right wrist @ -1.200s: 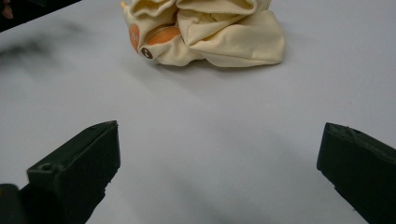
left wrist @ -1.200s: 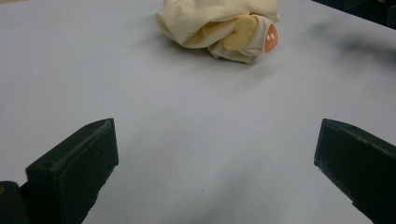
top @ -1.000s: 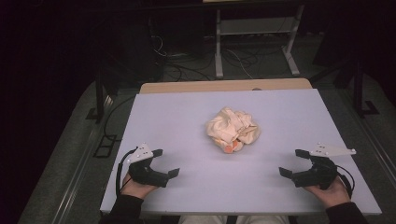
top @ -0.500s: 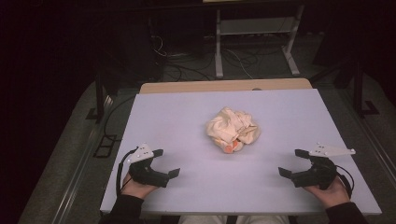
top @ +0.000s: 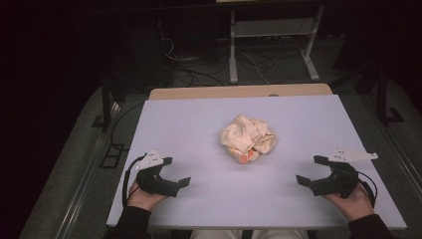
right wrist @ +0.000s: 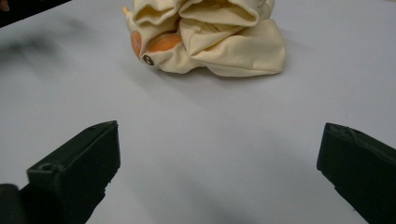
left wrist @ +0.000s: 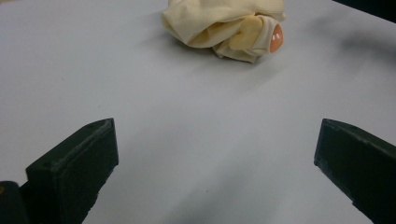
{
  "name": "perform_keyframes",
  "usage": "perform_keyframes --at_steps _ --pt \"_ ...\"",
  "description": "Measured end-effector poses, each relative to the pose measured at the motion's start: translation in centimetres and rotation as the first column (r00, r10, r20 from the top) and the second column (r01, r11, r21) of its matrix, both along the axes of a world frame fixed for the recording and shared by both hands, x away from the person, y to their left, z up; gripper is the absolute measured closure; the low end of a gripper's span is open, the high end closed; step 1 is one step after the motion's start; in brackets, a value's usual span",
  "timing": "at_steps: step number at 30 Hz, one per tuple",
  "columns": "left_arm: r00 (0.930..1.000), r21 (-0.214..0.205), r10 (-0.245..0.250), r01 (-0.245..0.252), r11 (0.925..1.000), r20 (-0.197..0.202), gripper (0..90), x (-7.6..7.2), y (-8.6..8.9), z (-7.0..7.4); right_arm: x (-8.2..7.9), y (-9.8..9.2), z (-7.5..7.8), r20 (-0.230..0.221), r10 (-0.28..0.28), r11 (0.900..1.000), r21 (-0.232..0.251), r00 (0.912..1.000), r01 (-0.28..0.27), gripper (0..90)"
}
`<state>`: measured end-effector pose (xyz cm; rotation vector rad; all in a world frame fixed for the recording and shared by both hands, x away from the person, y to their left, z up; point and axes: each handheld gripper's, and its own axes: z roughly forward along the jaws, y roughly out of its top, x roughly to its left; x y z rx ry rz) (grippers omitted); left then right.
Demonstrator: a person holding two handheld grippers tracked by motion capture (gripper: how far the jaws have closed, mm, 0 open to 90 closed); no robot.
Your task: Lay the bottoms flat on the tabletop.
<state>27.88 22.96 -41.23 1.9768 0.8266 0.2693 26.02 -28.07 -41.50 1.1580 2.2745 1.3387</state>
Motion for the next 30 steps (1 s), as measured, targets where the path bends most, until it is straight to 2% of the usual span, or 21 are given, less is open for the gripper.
perform_keyframes --at_steps 3,6,9,10,17,23,30 --pt "0.9999 0.024 -0.011 0.012 0.9996 -0.012 0.0 0.3 -0.5 0.2 0.5 0.2 0.6 -0.008 0.007 0.9999 -0.011 0.9999 -0.007 0.0" --pt "0.9995 0.037 -0.030 0.030 0.9989 -0.013 0.0 0.5 -1.0 0.5 0.9 0.1 1.1 -0.022 0.009 0.9999 0.009 0.9997 -0.009 0.0" --pt "0.9991 0.037 -0.041 0.041 0.9985 -0.012 0.0 0.8 -1.2 0.8 1.4 0.1 1.5 -0.023 0.014 0.9999 0.001 0.9996 -0.014 0.0" --pt "0.9988 0.042 -0.048 0.049 0.9979 -0.013 0.0 0.9 -1.3 0.9 1.7 0.2 1.8 -0.030 0.004 0.9999 -0.016 0.9995 -0.005 0.0" --pt "0.9982 0.058 -0.054 0.055 0.9968 -0.026 0.0 1.7 -1.5 1.4 2.8 0.6 2.6 -0.026 0.007 0.9996 -0.028 0.9996 -0.008 0.0" --pt "0.9978 0.065 -0.063 0.064 0.9958 -0.017 0.0 2.2 -1.6 2.1 3.6 0.8 3.1 -0.021 0.014 0.9996 -0.023 0.9997 -0.014 0.0" --pt "0.9972 0.075 -0.075 0.075 0.9944 -0.007 0.0 3.1 -2.0 3.0 4.8 1.4 3.8 -0.023 0.032 0.9985 -0.043 0.9992 -0.033 0.0"
